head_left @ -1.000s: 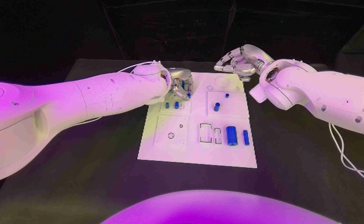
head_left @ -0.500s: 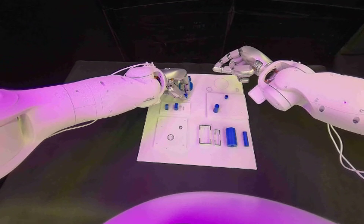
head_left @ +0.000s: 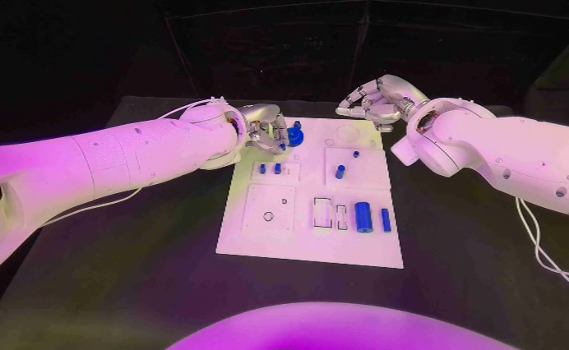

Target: Assemble the parts on the task board

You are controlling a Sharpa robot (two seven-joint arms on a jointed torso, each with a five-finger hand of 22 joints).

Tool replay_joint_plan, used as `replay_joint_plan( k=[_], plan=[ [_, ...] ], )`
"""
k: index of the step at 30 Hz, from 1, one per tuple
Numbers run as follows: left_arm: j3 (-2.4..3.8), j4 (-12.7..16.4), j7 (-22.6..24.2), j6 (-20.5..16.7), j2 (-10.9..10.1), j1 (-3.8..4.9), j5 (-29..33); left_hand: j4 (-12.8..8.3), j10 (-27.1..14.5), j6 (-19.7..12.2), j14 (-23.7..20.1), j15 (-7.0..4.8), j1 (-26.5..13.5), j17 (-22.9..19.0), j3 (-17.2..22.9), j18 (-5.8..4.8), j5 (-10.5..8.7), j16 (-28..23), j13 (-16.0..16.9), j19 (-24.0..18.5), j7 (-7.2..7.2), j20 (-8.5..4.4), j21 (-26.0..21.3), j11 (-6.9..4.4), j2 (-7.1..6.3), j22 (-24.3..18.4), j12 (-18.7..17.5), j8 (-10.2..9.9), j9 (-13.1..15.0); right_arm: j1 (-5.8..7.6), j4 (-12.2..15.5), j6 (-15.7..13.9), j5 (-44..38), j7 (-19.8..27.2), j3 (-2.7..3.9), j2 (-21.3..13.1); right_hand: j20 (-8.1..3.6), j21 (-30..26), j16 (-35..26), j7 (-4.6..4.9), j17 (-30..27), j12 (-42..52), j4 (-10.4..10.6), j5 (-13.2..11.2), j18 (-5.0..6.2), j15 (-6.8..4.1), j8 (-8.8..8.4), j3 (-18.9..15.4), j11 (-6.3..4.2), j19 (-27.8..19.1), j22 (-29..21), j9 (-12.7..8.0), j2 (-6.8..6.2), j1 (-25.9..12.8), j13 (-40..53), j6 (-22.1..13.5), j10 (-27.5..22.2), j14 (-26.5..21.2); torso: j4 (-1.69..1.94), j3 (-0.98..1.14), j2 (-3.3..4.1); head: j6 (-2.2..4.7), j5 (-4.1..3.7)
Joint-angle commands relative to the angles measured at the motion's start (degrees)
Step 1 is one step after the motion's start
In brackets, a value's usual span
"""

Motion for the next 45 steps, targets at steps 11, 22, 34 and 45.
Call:
replay_joint_plan(
  k=[11, 22, 34, 45],
  plan=[
    [-0.01, 0.65, -0.52, 1.68, -2.38, -0.02, 0.99, -0.11, 0.7, 0.46, 1.13, -0.32, -0.65, -0.1, 0.46, -0.6, -0.11, -0.05, -0.17, 0.22, -0.07, -0.2, 0.54, -0.07, -0.44, 0.26, -0.37, -0.35, -0.08, 0.02, -0.07, 0.13, -0.1, 0.42, 0.03, 0.06, 0.08, -0.17, -0.21, -0.15, 1.34, 0.2, 0.12, 0.35, 0.3, 0.32, 0.36, -0.37, 0.16, -0.02, 0.01, 0.1, 0.38, 0.22, -0.07, -0.23, -0.34, 3.28, -0.16, 0.02, 0.13, -0.01, 0.14],
    [-0.03, -0.02, -0.68, 2.02, -2.06, -0.1, 1.0, -0.12, 0.73, 0.47, 1.14, -0.32, -0.69, -0.1, 0.47, -0.6, -0.11, -0.05, -0.2, 0.21, -0.07, -0.2, 0.53, -0.07, -0.48, 0.26, -0.41, -0.38, -0.1, -0.02, -0.07, 0.08, -0.1, 0.42, 0.03, 0.08, 0.08, -0.19, -0.23, -0.15, 1.31, 0.13, 0.14, 0.36, 0.31, 0.32, 0.37, -0.4, 0.16, -0.04, -0.03, 0.1, 0.39, 0.22, -0.14, -0.23, -0.39, 3.28, -0.19, 0.05, 0.14, -0.09, 0.15],
    [-0.05, -0.37, -0.57, 2.38, -1.35, -0.64, 1.0, -0.12, 0.84, 0.48, 1.16, -0.3, -0.95, -0.08, 0.48, -0.61, -0.12, -0.02, -0.31, 0.21, -0.03, -0.19, 0.58, -0.03, -0.67, 0.35, -0.59, -0.52, -0.18, -0.03, -0.09, -0.14, -0.1, 0.62, 0.03, 0.07, 0.07, -2.12, -2.37, -0.17, -1.91, -6.31, 0.45, 0.45, 0.94, 0.3, 0.47, -0.99, 0.13, -1.61, -3.38, 0.09, 0.56, 0.72, -6.52, -0.3, -4.51, 2.44, -0.19, 0.05, 0.12, -0.1, 0.09],
    [-0.05, -0.71, -0.72, 2.75, -1.09, -0.8, 0.99, -0.12, 0.84, 0.48, 1.16, -0.3, -0.95, -0.08, 0.48, -0.61, -0.12, -0.02, -0.31, 0.21, -0.03, -0.19, 0.58, -0.03, -0.67, 0.35, -0.59, -0.52, -0.18, -0.03, -0.34, -1.17, 0.62, 1.53, 0.02, 0.23, 0.91, -25.4, -28.74, 0.49, -31.38, -25.87, 1.66, 0.54, 5.67, 1.09, 0.66, -3.33, 1.05, -16.16, -34.43, 0.05, 0.74, 3.29, -25.57, -1.27, -14.71, -7.87, -0.18, 0.0, 0.14, -0.17, 0.05]
  ],
)
